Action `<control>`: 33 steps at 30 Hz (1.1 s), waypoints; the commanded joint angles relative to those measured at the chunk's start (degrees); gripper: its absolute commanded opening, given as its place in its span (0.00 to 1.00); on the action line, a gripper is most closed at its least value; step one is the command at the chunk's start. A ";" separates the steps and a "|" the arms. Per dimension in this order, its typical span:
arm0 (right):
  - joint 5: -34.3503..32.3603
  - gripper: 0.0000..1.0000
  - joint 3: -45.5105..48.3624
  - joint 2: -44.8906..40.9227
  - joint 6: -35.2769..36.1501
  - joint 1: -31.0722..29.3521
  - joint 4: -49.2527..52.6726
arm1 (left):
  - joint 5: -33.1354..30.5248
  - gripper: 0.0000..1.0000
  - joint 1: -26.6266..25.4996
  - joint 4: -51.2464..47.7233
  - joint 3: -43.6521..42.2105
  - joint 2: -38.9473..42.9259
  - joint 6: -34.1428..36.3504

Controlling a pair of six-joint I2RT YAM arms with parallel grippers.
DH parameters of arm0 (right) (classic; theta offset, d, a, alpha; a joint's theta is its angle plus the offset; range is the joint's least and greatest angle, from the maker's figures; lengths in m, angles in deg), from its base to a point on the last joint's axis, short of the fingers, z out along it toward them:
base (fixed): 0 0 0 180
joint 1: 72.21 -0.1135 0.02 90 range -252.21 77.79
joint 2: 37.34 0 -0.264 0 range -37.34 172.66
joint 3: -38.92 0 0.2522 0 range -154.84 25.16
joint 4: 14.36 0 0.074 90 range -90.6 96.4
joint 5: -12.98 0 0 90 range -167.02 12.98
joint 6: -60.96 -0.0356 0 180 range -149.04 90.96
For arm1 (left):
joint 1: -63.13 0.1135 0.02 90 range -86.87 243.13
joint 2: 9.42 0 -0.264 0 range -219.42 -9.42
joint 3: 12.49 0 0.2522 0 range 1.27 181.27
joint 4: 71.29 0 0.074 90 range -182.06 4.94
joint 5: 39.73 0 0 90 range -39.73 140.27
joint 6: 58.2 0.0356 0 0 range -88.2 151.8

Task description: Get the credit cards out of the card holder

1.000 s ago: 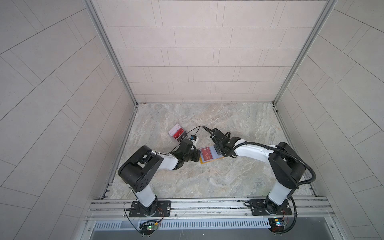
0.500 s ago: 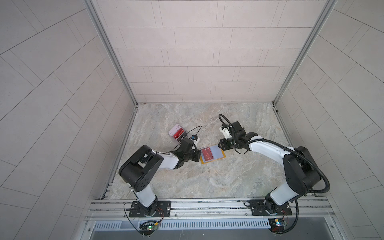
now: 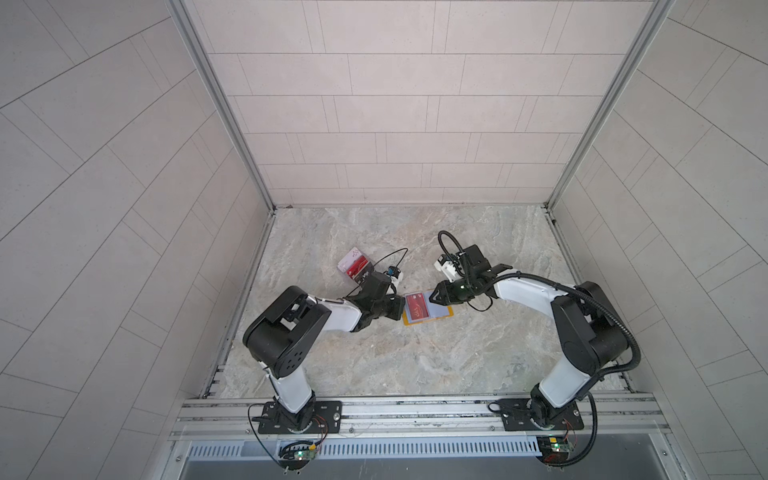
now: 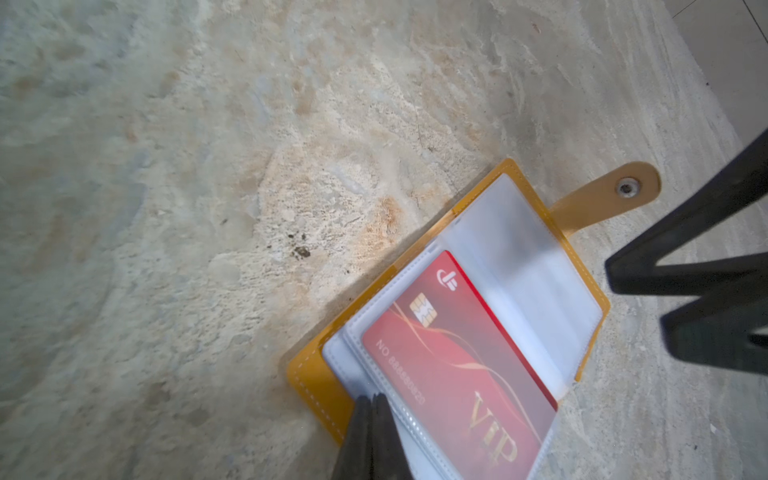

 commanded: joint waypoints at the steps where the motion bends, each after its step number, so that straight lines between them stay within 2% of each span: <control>1: 2.39 0.33 0.76 1.60 -2.11 0.28 -2.51 | 0.06 0.00 0.00 -3.00 0.87 -1.28 1.02; 15: 4.00 0.27 1.14 6.94 -5.33 0.31 -6.98 | 0.79 0.00 -0.04 -3.45 1.38 -2.19 1.54; 33: 7.24 0.24 1.90 9.01 -7.31 0.24 -10.37 | 1.47 0.00 0.00 -4.23 1.29 -2.36 2.16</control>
